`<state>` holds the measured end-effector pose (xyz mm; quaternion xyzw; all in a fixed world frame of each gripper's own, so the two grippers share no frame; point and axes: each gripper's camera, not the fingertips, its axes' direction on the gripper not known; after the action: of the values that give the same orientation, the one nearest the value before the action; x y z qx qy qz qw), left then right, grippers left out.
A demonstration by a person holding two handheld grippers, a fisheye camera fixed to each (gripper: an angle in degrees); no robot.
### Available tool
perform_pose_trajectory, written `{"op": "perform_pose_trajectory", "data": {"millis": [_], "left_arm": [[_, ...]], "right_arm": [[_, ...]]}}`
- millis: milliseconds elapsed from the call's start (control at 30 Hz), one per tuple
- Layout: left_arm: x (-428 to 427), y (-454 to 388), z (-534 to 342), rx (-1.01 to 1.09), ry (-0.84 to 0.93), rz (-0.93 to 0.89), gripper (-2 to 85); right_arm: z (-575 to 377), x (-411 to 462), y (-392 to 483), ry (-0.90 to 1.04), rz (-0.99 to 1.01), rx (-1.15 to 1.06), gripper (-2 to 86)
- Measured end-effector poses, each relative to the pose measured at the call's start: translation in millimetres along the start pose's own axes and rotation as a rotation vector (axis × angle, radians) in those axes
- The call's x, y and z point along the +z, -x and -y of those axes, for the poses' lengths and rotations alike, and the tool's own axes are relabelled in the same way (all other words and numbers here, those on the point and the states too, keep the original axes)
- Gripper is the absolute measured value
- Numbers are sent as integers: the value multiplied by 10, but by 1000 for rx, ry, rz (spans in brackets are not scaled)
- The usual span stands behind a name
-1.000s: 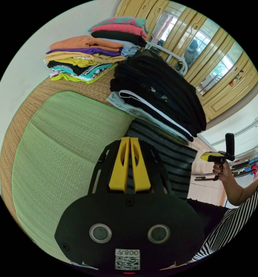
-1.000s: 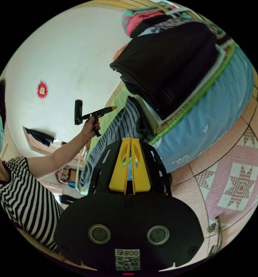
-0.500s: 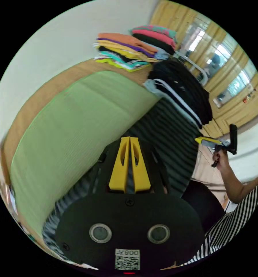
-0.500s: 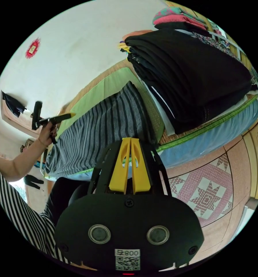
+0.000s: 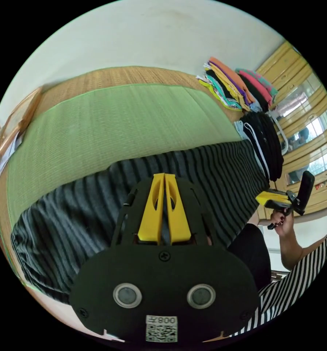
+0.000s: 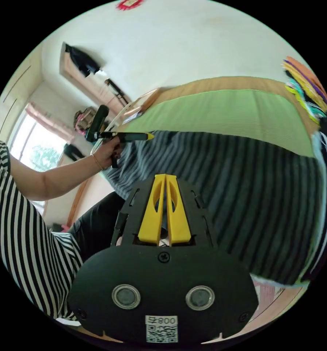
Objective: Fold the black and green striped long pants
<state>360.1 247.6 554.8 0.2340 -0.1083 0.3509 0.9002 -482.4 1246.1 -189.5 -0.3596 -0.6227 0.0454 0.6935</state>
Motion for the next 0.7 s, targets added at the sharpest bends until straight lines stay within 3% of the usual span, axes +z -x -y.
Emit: {"op": "perform_pose_trajectory", "data": {"millis": [67, 233, 533, 600, 700], "left_arm": [[-302, 194, -333, -70, -15, 58, 0], [-534, 509, -976, -174, 88, -16, 0], [-1485, 689, -1118, -106, -138, -109, 6], [-1584, 750, -1059, -73, -124, -87, 7], [-1591, 796, -1145, -25, -28, -58, 4]], "right_arm": [[299, 477, 307, 109, 141, -105, 1], [509, 1610, 847, 460, 151, -269, 1], [898, 1857, 940, 541, 172, -271, 4], [1105, 1781, 921, 504, 207, -261, 7], [1712, 1540, 781, 298, 229, -222, 18]]}}
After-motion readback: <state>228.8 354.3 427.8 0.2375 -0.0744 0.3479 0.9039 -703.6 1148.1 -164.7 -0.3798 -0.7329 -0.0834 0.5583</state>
